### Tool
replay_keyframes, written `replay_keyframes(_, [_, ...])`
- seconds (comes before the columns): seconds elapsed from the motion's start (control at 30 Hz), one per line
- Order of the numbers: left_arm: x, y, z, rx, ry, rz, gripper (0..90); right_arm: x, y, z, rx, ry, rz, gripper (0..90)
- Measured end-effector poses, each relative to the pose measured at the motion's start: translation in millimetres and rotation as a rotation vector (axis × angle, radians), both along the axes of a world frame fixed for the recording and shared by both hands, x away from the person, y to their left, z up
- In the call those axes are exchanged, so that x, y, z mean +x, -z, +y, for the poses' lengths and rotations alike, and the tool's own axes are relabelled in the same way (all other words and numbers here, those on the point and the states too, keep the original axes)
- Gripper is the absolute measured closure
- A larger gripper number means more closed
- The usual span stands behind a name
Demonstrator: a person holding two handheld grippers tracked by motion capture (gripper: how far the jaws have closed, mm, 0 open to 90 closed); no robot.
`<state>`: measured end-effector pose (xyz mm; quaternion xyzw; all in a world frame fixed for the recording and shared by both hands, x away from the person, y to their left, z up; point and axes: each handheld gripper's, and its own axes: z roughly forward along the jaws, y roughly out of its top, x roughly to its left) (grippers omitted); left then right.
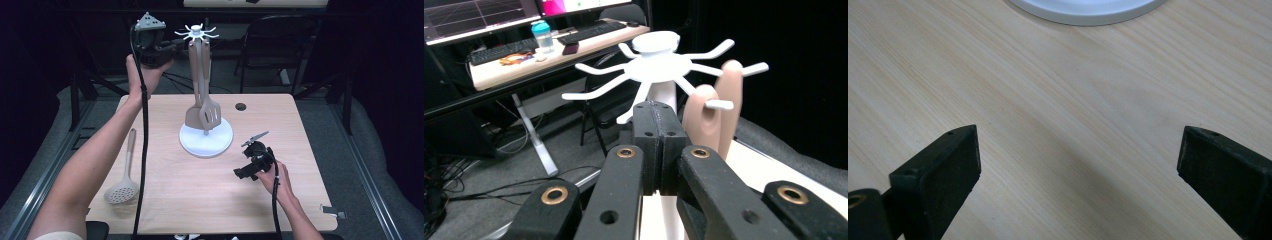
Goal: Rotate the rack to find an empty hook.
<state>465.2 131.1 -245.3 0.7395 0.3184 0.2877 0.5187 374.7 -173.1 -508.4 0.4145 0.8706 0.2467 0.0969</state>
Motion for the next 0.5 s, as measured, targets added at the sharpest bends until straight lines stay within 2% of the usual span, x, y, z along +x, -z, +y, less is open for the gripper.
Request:
replay_keyframes(0.13, [4.4,-1.8,2.7,-0.018,-0.008,0.011,89.9,-0.1,-1.6,0.2,-0.034,-0.007,0.001,3.3])
replay_keyframes(0.33, [12.7,-3.5,5.0,-0.026,-0.026,0.022,89.9,-0.6,1.2,1.3,0.01,0.006,0.001,3.4])
replay_keyframes(0.5, [20.8,-4.7,4.6,-0.035,-0.037,0.036,89.9,-0.1,0.2,1.5,-0.018,-0.005,0.006,3.5])
